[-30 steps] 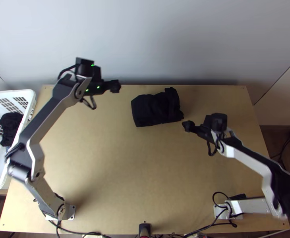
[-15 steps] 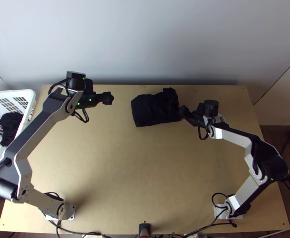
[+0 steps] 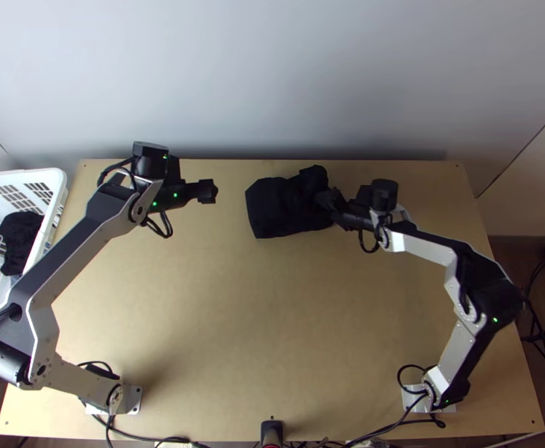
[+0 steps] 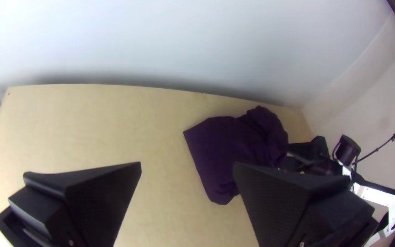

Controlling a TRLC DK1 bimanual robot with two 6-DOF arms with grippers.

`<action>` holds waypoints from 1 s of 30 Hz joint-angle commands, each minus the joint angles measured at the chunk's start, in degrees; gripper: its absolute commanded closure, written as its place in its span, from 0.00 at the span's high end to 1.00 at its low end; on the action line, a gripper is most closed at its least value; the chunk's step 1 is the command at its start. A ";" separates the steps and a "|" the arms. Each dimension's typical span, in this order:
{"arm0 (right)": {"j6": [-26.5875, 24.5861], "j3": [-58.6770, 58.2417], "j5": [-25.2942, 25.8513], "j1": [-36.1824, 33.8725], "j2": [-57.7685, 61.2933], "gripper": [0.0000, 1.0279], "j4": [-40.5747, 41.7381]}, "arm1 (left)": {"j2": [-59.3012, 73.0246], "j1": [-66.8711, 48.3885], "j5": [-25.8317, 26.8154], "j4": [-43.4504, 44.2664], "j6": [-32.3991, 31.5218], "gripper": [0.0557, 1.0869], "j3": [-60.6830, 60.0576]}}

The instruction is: Fold the t-shirt

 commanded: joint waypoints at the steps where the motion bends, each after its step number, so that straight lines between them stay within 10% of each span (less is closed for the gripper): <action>1: -0.99 6.87 -0.61 1.85 6.59 0.96 -2.93 | 0.71 0.25 -0.52 0.46 0.10 0.95 -0.56; 6: -8.55 16.45 -0.61 2.91 10.81 0.79 -18.67 | 0.71 1.74 -0.44 0.46 0.27 0.95 -1.88; 10: -13.39 20.32 0.27 4.05 12.40 0.02 -23.41 | 0.45 2.35 -0.44 0.46 0.36 0.95 -1.96; 30: -24.37 17.41 7.83 -6.94 2.02 0.03 -27.90 | -1.31 6.13 2.38 1.25 0.54 0.95 -4.60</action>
